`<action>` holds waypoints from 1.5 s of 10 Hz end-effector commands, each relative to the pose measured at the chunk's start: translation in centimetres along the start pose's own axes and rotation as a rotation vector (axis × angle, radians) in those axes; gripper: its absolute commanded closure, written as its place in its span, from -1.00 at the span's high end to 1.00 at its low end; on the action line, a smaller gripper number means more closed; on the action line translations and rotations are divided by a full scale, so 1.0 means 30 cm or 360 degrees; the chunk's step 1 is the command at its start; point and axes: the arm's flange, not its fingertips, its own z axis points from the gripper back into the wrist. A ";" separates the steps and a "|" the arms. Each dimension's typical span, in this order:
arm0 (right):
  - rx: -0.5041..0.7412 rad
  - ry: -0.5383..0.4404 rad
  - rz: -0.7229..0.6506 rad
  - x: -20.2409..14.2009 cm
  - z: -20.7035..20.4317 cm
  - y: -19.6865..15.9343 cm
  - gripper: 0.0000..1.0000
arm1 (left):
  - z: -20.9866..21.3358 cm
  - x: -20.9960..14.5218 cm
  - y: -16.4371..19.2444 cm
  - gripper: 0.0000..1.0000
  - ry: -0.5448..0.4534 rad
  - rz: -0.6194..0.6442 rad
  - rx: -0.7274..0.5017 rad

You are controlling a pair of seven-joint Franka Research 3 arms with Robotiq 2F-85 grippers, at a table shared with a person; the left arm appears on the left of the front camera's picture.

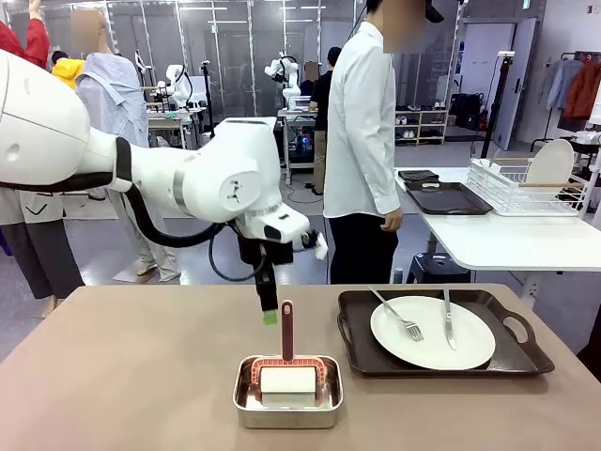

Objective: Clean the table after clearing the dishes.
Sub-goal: When the right (or left) Handle tray is removed, use the right hand (or left hand) to clean the right (or left) side of the table with the Lint Roller.

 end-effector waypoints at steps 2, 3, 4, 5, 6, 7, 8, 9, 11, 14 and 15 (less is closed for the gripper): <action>0.0020 -0.0020 -0.0004 0.004 0.003 0.013 1.00 | 0.220 -0.306 0.084 1.00 -0.0309 0.0620 -0.0054; 0.0020 -0.0020 -0.0004 0.004 0.003 0.013 1.00 | 0.295 -0.441 0.108 1.00 -0.0499 0.0815 -0.0050; 0.0020 -0.0020 -0.0004 0.004 0.003 0.013 1.00 | 0.357 -0.589 0.137 1.00 -0.0688 0.0963 -0.0182; 0.0020 -0.0020 -0.0004 0.004 0.003 0.013 1.00 | 0.419 -0.757 0.176 1.00 -0.0917 0.1088 -0.0348; 0.0020 -0.0020 -0.0004 0.004 0.003 0.013 1.00 | 0.467 -0.896 0.191 1.00 -0.1110 0.1151 -0.0399; 0.0020 -0.0020 -0.0004 0.004 0.003 0.013 1.00 | 0.505 -1.038 0.190 1.00 -0.1336 0.1126 -0.0584; 0.0020 -0.0020 -0.0004 0.004 0.003 0.013 1.00 | 0.531 -1.190 0.190 1.00 -0.1489 0.1128 -0.0674; 0.0020 -0.0020 -0.0004 0.004 0.003 0.013 1.00 | 0.534 -1.344 0.185 1.00 -0.1571 0.1114 -0.0807; 0.0020 -0.0020 -0.0004 0.004 0.003 0.013 1.00 | 0.488 -1.572 0.207 1.00 -0.1573 0.1185 -0.0880; 0.0020 -0.0020 -0.0004 0.004 0.003 0.013 1.00 | 0.357 -1.839 0.235 1.00 -0.1616 0.1633 -0.0855; 0.0020 -0.0020 -0.0004 0.004 0.003 0.013 1.00 | 0.282 -1.915 0.222 1.00 -0.1640 0.1782 -0.0881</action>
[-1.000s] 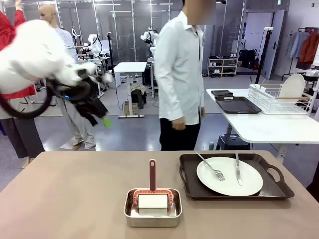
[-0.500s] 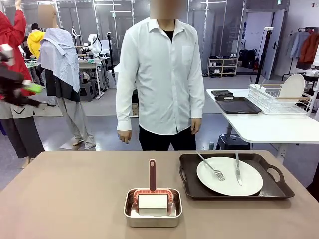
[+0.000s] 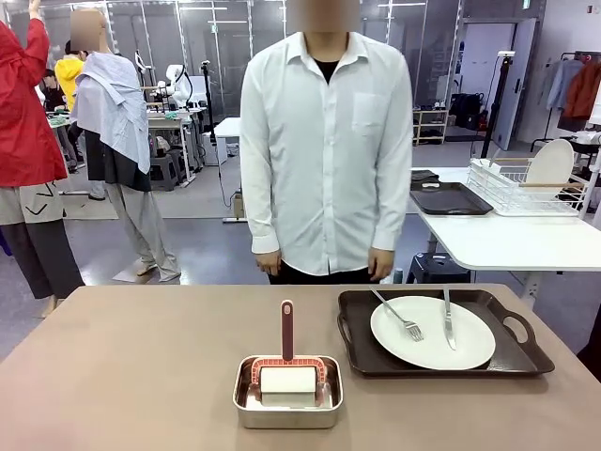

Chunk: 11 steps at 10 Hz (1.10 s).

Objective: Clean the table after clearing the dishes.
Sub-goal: When the right (or left) Handle tray is removed, use the right hand (or left hand) to clean the right (or left) side of the table with the Lint Roller.

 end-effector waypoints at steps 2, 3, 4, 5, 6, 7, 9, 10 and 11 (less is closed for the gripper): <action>0.0022 -0.0020 -0.0005 0.004 0.003 0.012 1.00 | 0.031 -0.128 0.136 1.00 -0.0169 0.0248 -0.0051; 0.0022 -0.0020 -0.0005 0.004 0.003 0.012 1.00 | 0.041 -0.165 0.154 1.00 -0.0220 0.0251 -0.0091; 0.0022 -0.0020 -0.0005 0.004 0.003 0.012 1.00 | 0.047 -0.188 0.164 1.00 -0.0202 0.0286 -0.0087; 0.0022 -0.0020 -0.0005 0.004 0.003 0.012 1.00 | 0.058 -0.190 0.165 1.00 -0.0239 0.0282 -0.0098; 0.0022 -0.0020 -0.0005 0.004 0.003 0.012 1.00 | 0.052 -0.171 0.144 1.00 -0.0232 0.0258 -0.0115; 0.0022 -0.0020 -0.0005 0.004 0.003 0.012 1.00 | 0.043 -0.145 0.133 1.00 -0.0218 0.0257 -0.0137; 0.0022 -0.0020 -0.0005 0.004 0.003 0.012 1.00 | 0.052 -0.191 0.188 1.00 -0.0192 0.0297 -0.0066; 0.0022 -0.0020 -0.0005 0.004 0.003 0.012 1.00 | 0.052 -0.191 0.188 1.00 -0.0192 0.0297 -0.0066; 0.0022 -0.0020 -0.0005 0.004 0.003 0.012 1.00 | 0.052 -0.191 0.188 1.00 -0.0192 0.0297 -0.0066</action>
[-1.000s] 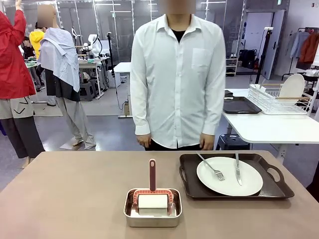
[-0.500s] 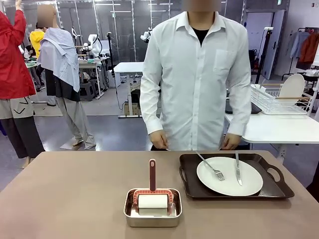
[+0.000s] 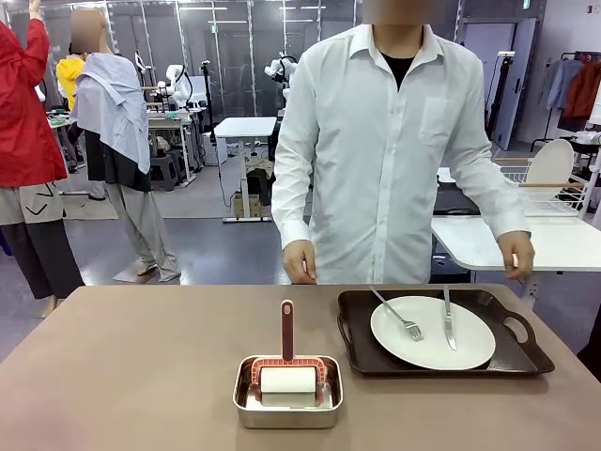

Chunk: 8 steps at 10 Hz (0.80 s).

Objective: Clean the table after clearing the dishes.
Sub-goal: When the right (or left) Handle tray is removed, use the right hand (or left hand) to clean the right (or left) side of the table with the Lint Roller.

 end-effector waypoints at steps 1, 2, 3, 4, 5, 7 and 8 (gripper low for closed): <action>0.0022 -0.0020 -0.0005 0.004 0.003 0.012 1.00 | 0.013 -0.008 0.001 1.00 0.0001 -0.0001 0.0017; 0.0022 -0.0020 -0.0005 0.004 0.003 0.012 1.00 | 0.013 -0.008 0.001 1.00 0.0001 -0.0001 0.0017; 0.0022 -0.0020 -0.0005 0.004 0.003 0.012 1.00 | 0.013 -0.008 0.001 1.00 0.0001 -0.0001 0.0017; 0.0022 -0.0020 -0.0005 0.004 0.003 0.012 1.00 | 0.013 -0.008 0.001 1.00 0.0001 -0.0001 0.0017; 0.0022 -0.0020 -0.0005 0.004 0.003 0.012 1.00 | 0.013 -0.008 0.001 1.00 0.0001 -0.0001 0.0017; 0.0022 -0.0020 -0.0005 0.004 0.003 0.012 1.00 | 0.013 -0.008 0.001 1.00 0.0001 -0.0001 0.0017; 0.0022 -0.0020 -0.0005 0.004 0.003 0.012 1.00 | 0.013 -0.008 0.001 1.00 0.0001 -0.0001 0.0017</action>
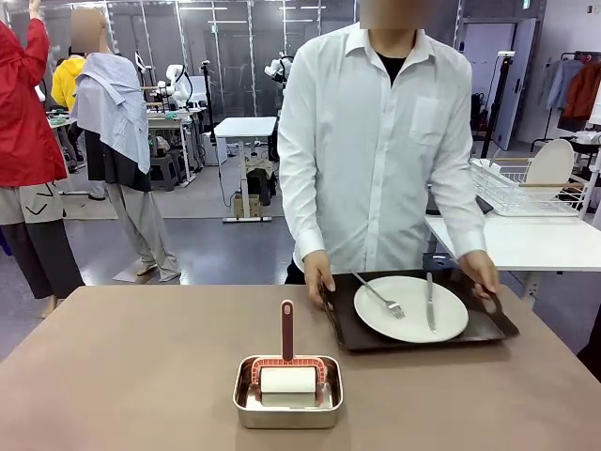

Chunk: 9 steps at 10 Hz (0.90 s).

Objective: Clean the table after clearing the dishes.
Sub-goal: When the right (or left) Handle tray is removed, use the right hand (or left hand) to clean the right (or left) side of the table with the Lint Roller.

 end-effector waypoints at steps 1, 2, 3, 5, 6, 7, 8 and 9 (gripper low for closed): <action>0.0022 -0.0020 -0.0005 0.004 0.003 0.012 1.00 | 0.013 -0.007 -0.001 1.00 0.0000 -0.0003 0.0017; 0.0022 -0.0020 -0.0005 0.004 0.003 0.012 1.00 | 0.013 -0.007 -0.001 1.00 0.0000 -0.0003 0.0017; 0.0022 -0.0020 -0.0005 0.004 0.003 0.012 1.00 | 0.013 -0.007 -0.001 1.00 0.0000 -0.0003 0.0017; 0.0022 -0.0020 -0.0005 0.004 0.003 0.012 1.00 | 0.013 -0.007 -0.001 1.00 0.0000 -0.0003 0.0017; 0.0022 -0.0020 -0.0005 0.004 0.003 0.012 1.00 | 0.013 -0.007 -0.001 1.00 0.0000 -0.0003 0.0017; 0.0022 -0.0020 -0.0005 0.004 0.003 0.012 1.00 | 0.013 -0.007 -0.001 1.00 0.0000 -0.0003 0.0017; 0.0022 -0.0020 -0.0005 0.004 0.003 0.012 1.00 | 0.013 -0.007 -0.001 1.00 0.0000 -0.0003 0.0017; 0.0022 -0.0020 -0.0005 0.004 0.003 0.012 1.00 | 0.013 -0.007 -0.001 1.00 0.0000 -0.0003 0.0017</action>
